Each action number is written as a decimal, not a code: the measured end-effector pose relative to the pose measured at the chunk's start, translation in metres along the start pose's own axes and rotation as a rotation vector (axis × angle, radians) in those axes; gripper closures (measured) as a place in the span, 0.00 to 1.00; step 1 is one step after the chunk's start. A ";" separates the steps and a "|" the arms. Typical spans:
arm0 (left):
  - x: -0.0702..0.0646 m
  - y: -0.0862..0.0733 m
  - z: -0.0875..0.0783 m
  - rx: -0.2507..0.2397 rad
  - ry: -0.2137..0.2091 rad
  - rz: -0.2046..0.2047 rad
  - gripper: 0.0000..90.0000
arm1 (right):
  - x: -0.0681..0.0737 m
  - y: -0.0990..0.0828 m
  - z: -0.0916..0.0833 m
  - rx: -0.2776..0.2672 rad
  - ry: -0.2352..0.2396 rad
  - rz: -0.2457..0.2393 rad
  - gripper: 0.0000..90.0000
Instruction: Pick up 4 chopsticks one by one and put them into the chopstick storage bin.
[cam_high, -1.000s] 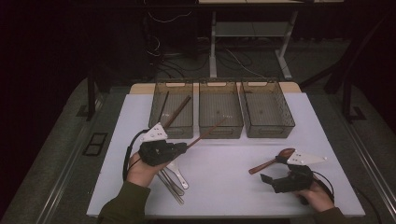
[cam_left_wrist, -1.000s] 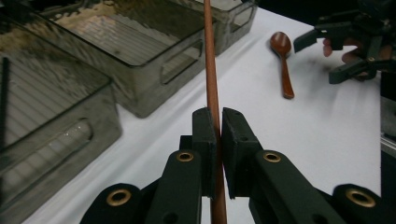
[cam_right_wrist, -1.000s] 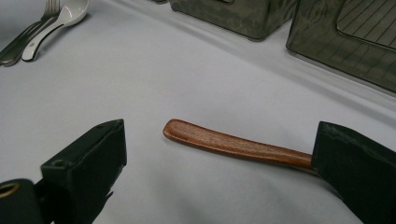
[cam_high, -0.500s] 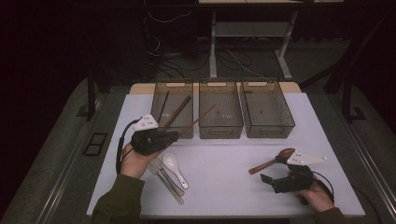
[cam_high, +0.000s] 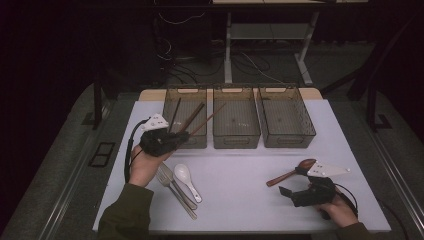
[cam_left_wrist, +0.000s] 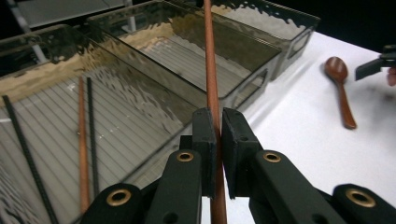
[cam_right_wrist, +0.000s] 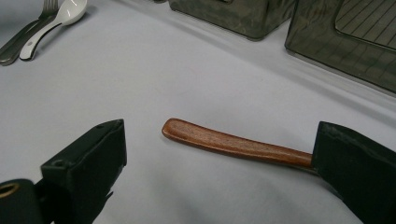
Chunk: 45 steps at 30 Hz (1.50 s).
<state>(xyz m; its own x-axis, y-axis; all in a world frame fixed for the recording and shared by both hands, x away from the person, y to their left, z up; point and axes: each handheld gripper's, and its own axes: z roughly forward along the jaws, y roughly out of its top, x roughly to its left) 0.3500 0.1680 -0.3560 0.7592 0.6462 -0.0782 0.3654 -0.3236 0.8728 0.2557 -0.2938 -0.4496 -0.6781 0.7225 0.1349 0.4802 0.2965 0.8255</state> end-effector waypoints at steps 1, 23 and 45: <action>0.001 0.001 0.001 -0.001 0.001 0.000 0.93 | 0.000 0.000 0.000 0.002 0.003 -0.005 0.03; 0.038 0.028 0.019 0.013 0.087 -0.035 0.93 | -0.001 0.000 -0.002 -0.007 -0.003 -0.004 0.03; 0.081 0.018 0.047 0.031 0.190 -0.155 0.93 | -0.001 -0.001 -0.002 -0.006 -0.002 -0.006 0.03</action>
<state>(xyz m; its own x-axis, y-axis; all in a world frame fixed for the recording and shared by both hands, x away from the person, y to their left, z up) 0.4437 0.1822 -0.3697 0.5785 0.8075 -0.1157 0.4882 -0.2292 0.8421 0.2551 -0.2960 -0.4494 -0.6798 0.7220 0.1286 0.4729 0.2975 0.8294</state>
